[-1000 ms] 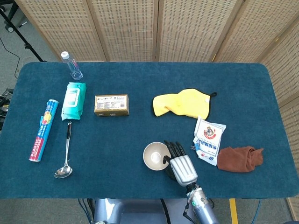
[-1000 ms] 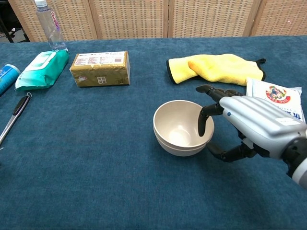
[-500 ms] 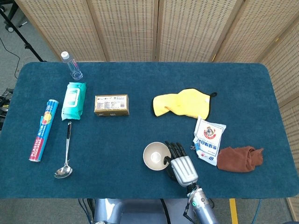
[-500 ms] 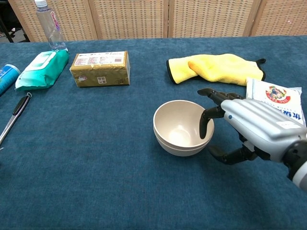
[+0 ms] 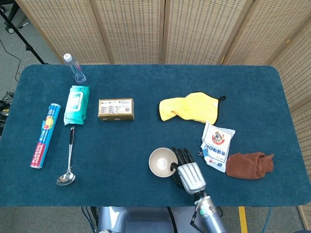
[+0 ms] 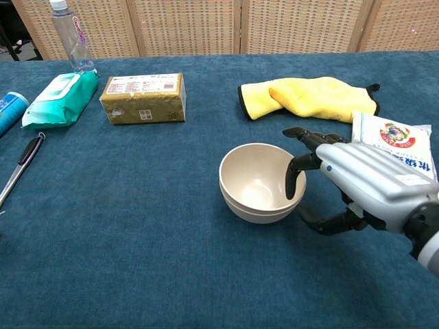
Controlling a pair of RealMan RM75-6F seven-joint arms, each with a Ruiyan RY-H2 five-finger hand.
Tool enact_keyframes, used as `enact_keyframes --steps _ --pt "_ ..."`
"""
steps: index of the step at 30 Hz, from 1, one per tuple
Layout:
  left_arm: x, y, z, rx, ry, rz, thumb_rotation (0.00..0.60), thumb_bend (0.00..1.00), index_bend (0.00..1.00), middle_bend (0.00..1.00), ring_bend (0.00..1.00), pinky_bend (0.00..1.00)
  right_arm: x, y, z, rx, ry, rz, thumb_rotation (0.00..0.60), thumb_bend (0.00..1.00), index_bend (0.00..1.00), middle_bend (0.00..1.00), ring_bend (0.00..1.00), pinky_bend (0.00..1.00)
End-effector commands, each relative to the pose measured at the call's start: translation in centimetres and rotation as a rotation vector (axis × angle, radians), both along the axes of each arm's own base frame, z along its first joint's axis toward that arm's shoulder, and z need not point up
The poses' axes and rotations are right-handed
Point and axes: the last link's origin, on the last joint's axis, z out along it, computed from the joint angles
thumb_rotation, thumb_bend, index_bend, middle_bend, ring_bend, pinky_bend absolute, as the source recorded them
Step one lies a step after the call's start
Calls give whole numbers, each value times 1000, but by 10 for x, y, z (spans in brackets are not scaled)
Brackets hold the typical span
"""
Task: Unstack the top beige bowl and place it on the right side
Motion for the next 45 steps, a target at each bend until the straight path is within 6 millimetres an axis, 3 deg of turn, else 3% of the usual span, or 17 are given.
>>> enact_keyframes --steps 1,11,32,45 --pt "0 0 0 0 -1 -1 322 103 0 0 0 0 0 0 -1 0 -3 1 600 490 472 0 0 0" --pt "-2 -2 2 1 5 -2 323 102 0 0 0 0 -2 3 -8 3 -13 -9 600 467 473 0 0 0" --pt "-3 -2 1 -1 3 -3 323 102 0 0 0 0 -2 3 -13 -3 -15 -17 600 603 495 0 0 0" --pt "-4 -3 1 -1 4 -1 323 103 0 0 0 0 -5 3 -15 -2 -12 -25 600 602 510 0 0 0"
